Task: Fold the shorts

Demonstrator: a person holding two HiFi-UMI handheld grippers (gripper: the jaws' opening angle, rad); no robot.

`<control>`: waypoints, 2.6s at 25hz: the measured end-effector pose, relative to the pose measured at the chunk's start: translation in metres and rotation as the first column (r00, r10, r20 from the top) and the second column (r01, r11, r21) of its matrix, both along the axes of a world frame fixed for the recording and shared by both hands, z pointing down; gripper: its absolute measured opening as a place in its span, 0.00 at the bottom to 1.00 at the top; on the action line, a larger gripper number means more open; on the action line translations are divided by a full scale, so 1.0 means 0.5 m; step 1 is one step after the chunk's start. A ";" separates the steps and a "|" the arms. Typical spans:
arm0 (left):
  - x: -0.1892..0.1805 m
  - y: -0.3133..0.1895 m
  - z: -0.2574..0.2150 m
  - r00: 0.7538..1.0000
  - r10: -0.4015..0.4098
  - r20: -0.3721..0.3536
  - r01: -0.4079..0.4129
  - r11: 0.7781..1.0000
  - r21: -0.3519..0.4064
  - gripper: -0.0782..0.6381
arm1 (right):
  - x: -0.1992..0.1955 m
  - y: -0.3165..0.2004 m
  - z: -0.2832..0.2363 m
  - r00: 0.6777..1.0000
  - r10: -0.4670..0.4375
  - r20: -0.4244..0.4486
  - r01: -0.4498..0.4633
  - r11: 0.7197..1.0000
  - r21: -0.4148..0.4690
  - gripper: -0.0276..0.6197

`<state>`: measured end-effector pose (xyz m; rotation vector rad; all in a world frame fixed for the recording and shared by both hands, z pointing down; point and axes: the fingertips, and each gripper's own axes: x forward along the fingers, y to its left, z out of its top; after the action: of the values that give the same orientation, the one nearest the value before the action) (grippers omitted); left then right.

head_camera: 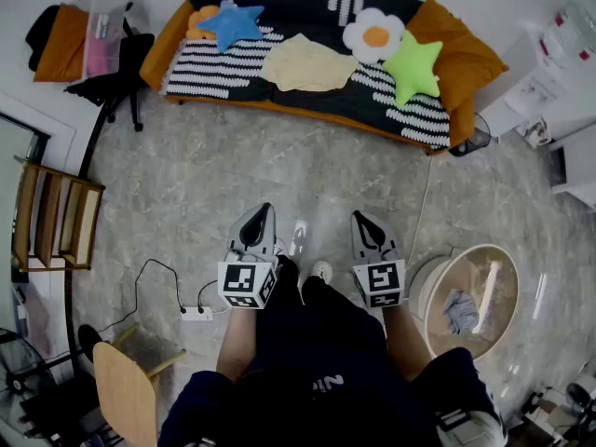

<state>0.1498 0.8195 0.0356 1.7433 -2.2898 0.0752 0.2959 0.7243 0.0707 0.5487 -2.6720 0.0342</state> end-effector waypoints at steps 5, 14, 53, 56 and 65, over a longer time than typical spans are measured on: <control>0.044 0.023 0.003 1.000 0.015 -0.004 -0.015 1.000 0.006 0.11 | 0.024 0.030 -0.011 1.000 0.010 0.022 -0.010 1.000 0.009 0.05; 0.063 0.026 -0.014 0.997 0.055 -0.050 -0.051 0.996 0.067 0.16 | 0.032 0.033 -0.033 0.996 0.029 0.079 -0.031 0.999 0.024 0.23; -0.413 -0.258 -0.001 0.909 0.408 -0.087 -0.406 0.913 0.044 0.62 | -0.412 -0.161 0.007 0.972 0.235 -0.004 -0.235 0.970 -0.057 0.65; -0.430 -0.267 0.008 0.912 0.400 -0.093 -0.400 0.916 0.023 0.62 | -0.428 -0.173 0.020 0.974 0.226 -0.017 -0.226 0.971 -0.072 0.64; -0.507 -0.316 0.059 0.961 0.254 -0.108 -0.259 0.965 -0.035 0.61 | -0.503 -0.277 0.073 0.984 0.179 0.025 -0.171 0.965 -0.198 0.61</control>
<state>-0.1038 0.6617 0.0649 1.9611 -1.9634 0.0877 0.0444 0.5861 0.1074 0.7246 -2.6137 0.3584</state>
